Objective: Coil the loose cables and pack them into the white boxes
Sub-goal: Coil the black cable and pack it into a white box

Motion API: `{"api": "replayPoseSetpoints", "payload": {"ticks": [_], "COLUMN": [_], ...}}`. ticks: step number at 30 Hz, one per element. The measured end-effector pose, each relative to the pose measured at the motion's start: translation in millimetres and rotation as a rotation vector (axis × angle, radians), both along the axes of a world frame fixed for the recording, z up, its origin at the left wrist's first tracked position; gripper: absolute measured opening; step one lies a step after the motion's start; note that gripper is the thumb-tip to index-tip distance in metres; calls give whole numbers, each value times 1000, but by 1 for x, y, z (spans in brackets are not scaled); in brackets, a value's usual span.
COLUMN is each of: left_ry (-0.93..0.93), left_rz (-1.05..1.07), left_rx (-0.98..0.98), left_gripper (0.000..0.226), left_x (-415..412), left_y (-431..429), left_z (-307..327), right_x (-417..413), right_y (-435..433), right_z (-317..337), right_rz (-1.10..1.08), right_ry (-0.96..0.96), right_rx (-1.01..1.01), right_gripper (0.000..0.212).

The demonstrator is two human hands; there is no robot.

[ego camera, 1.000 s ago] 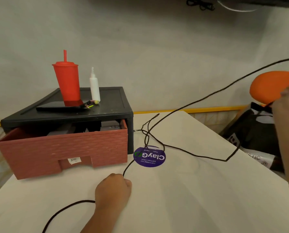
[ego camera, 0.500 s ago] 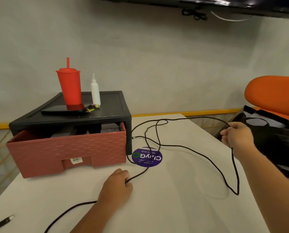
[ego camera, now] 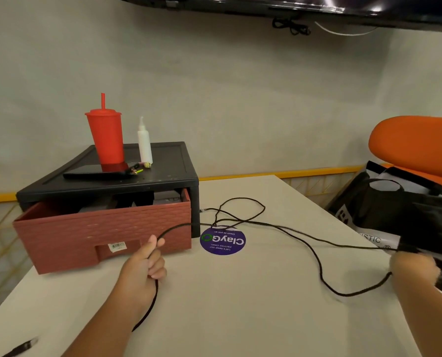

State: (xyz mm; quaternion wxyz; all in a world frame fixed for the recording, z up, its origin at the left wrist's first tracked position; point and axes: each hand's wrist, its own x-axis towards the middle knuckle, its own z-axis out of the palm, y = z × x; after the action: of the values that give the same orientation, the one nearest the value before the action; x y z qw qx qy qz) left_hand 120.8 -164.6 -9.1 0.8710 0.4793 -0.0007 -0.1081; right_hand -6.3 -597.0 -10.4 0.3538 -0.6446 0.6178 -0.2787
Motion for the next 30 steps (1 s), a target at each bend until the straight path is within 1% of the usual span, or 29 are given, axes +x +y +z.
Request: {"api": "replayPoseSetpoints", "payload": {"ticks": [1, 2, 4, 5, 6, 7, 8, 9, 10, 12, 14, 16, 18, 19, 20, 21, 22, 23, 24, 25, 26, 27, 28, 29, 30], "left_ry": [7, 8, -1, -11, -24, -32, -29, -15, 4, 21, -29, -116, -178, -205, -225, -240, -257, -284, -317, -348, -373, -392, -406, -420, -433], "left_rz": [1, -4, -35, -60, -90, -125, -162, -194, -223, -262, -282, -291, -267, -252, -242, -238, -236, -231, -219, -198, -167, -125, -76, -27, 14], "left_rx": [-23, -16, 66, 132, 203, 275, 341, 398, 448, 555, 667, 744, 762, 752, 731, 701, 684, 689, 705, 717, 722, 723, 725, 727, 723], "left_gripper": [24, 23, 22, 21, 21, 22, 23, 24, 25, 28, 33, 32, 29, 29, 29, 29, 28, 28, 28, 29, 29, 30, 30, 30, 29], "left_x": [1, 1, -1, -3, -6, -8, -10, -11, -12, -12, -13, -15, -13, -11, -8, -6, -3, 0, 3, 6, 10, 14, 18, 20, 21], "left_y": [2, 2, 0, -4, -8, -13, -18, -22, -26, -31, -33, -34, -35, -36, -36, -37, -38, -39, -41, -41, -41, -41, -40, -40, -39], "left_z": [0, 1, 1, 0, 0, 1, 1, 2, 3, 5, 6, 8, 14, 20, 26, 35, 44, 53, 61, 68, 75, 79, 84, 88, 93], "right_x": [-1, -3, -1, 1, 5, 15, 24, 33, 40, 55, 68, 80, 89, 92, 94, 94, 91, 88, 84, 80, 75, 71, 66, 62, 60], "right_y": [3, 8, 21, 28, 36, 42, 49, 58, 70, 89, 104, 116, 127, 129, 130, 130, 130, 129, 125, 120, 111, 100, 90, 80, 71], "right_z": [-4, -6, -12, -14, -13, -13, -12, -12, -10, -11, -14, -17, -9, -1, 10, 24, 43, 63, 85, 105, 123, 138, 149, 156, 156], "right_rz": [59, 102, 227, 277, 350, 461, 607, 760, 895, 1047, 1086, 1064, 1097, 1162, 1243, 1316, 1364, 1371, 1323, 1217, 1053, 862, 682, 534, 447], "right_ry": [79, 103, 315, 435, 504, 523, 479, 437, 437, 485, 551, 586, 703, 763, 798, 759, 615, 364, 65, -242, -538, -795, -990, -1096, -1114], "right_rx": [2, -12, -213, -357, -499, -622, -665, -652, -603, -500, -467, -472, -479, -485, -471, -422, -285, -93, 70, 182, 262, 316, 349, 360, 328], "right_gripper": [47, 51, 53, 52, 48, 41, 32, 25, 21, 26, 30, 20, 10, 6, 7, 10, 15, 21, 26, 30, 32, 32, 32, 30, 28]}}
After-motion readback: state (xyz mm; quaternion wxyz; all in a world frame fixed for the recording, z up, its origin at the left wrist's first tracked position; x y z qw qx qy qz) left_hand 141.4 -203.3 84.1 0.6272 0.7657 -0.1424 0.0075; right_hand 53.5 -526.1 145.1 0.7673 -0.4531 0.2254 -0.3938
